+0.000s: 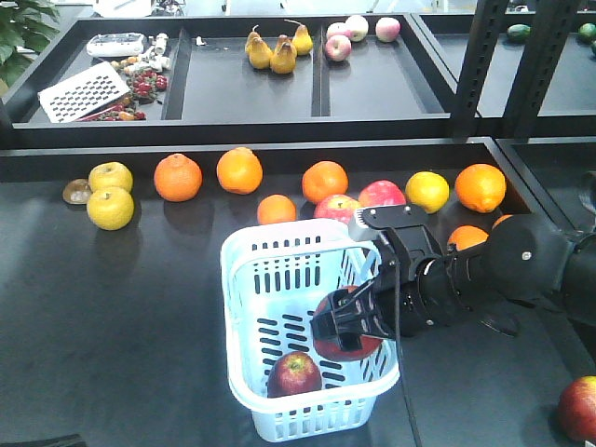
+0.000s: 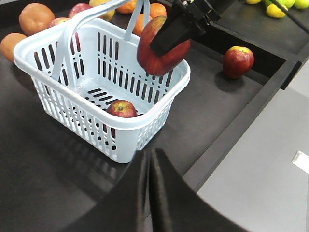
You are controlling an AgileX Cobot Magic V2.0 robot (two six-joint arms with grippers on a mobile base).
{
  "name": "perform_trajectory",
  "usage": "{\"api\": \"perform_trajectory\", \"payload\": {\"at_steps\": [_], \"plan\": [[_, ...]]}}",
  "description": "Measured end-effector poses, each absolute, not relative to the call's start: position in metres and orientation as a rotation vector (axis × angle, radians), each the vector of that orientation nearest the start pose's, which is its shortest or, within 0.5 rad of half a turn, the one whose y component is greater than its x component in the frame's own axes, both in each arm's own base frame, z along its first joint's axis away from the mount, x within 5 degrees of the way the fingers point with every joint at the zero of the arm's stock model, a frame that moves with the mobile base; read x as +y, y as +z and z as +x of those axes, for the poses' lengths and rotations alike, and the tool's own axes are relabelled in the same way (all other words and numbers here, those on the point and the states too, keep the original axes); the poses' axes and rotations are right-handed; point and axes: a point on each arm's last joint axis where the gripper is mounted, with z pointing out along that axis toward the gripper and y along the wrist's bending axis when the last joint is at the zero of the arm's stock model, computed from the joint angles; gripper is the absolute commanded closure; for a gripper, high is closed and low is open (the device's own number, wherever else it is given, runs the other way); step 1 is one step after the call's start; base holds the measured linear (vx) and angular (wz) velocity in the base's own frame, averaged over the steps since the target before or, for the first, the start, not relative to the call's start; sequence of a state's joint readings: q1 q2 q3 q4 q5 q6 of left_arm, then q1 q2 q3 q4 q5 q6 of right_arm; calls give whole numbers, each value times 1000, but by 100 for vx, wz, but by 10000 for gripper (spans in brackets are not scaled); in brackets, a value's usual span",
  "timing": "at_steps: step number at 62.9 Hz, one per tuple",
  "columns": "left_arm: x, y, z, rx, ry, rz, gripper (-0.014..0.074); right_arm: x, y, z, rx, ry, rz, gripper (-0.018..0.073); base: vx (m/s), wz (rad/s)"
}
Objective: Pick three apples into basket with both arms
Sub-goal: 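Carry the second apple into the basket and open the right gripper, then reach the right gripper to a third red apple and grasp it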
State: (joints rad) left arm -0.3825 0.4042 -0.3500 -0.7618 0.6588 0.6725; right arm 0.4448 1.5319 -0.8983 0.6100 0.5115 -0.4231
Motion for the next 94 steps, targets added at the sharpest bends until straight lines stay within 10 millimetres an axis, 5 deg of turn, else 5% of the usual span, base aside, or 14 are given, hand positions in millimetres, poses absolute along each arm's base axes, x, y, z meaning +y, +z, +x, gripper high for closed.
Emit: {"api": "perform_trajectory", "payload": {"at_steps": [13,27,35,46,75,86,94], "plan": [[-65,262,59,1948,-667,686,603,153,223,263,2527,577,-506,-124,0,0],[-65,262,59,1948,-667,686,603,153,224,262,2528,580,-525,-17,0,0],[-65,262,59,1948,-667,686,603,151,234,253,2527,586,-594,167,0,0],[-65,262,59,1948,-667,686,603,137,259,232,2526,508,-679,571,0,0],[-65,262,59,1948,-667,686,603,71,291,208,2603,-204,-400,568,0,0],[-65,262,59,1948,-667,686,603,59,292,211,2600,-279,-287,566,0,0],[-65,262,59,1948,-667,686,603,32,293,219,2605,-296,-121,547,0,0]]}}
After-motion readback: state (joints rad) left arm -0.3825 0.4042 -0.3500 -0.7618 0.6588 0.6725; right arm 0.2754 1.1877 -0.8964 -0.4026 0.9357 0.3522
